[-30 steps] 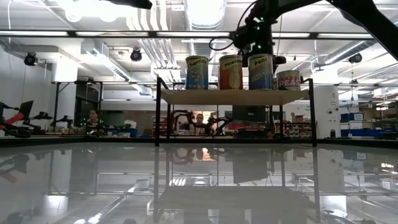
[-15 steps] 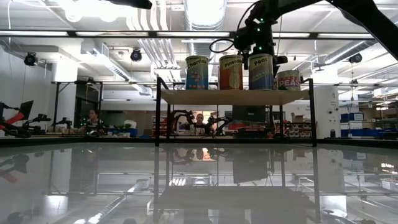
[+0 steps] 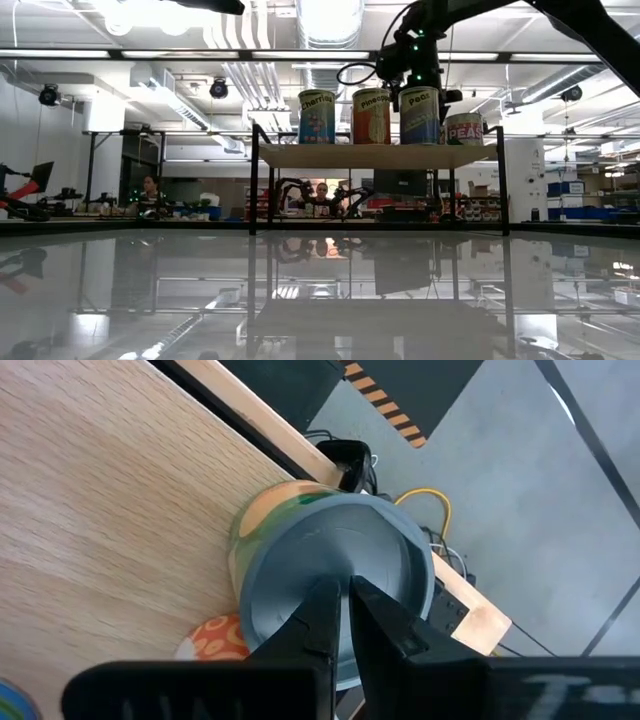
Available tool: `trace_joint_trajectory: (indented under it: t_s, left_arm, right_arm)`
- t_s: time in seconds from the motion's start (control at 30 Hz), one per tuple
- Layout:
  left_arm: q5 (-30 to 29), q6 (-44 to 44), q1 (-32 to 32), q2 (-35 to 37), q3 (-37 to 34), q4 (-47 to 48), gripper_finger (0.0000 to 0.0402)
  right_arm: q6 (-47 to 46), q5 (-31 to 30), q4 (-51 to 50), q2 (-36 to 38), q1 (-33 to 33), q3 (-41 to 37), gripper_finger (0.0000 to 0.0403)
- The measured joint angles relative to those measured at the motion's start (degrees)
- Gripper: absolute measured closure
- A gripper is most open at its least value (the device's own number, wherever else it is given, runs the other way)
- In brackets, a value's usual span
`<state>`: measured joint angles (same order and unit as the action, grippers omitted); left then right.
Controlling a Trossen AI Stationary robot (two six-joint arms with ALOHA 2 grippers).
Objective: Pick and place cans onto a shelf
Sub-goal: Put the canned peaches on the shelf
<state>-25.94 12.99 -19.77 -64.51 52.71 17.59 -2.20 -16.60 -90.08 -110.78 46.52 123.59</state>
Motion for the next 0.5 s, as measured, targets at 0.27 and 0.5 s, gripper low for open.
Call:
trace_joint_trajectory:
  t_s: [0.27,0.5]
  left_arm:
    - [0.0,0.0,0.0,0.0,0.0,0.0,0.0358]
    - [0.0,0.0,0.0,0.0,0.0,0.0,0.0358]
  right_arm:
    - [0.6,-0.2,0.0,0.0,0.0,-0.2,0.0385]
    - [3.8,-0.3,0.1,0.0,0.0,-0.3,0.0385]
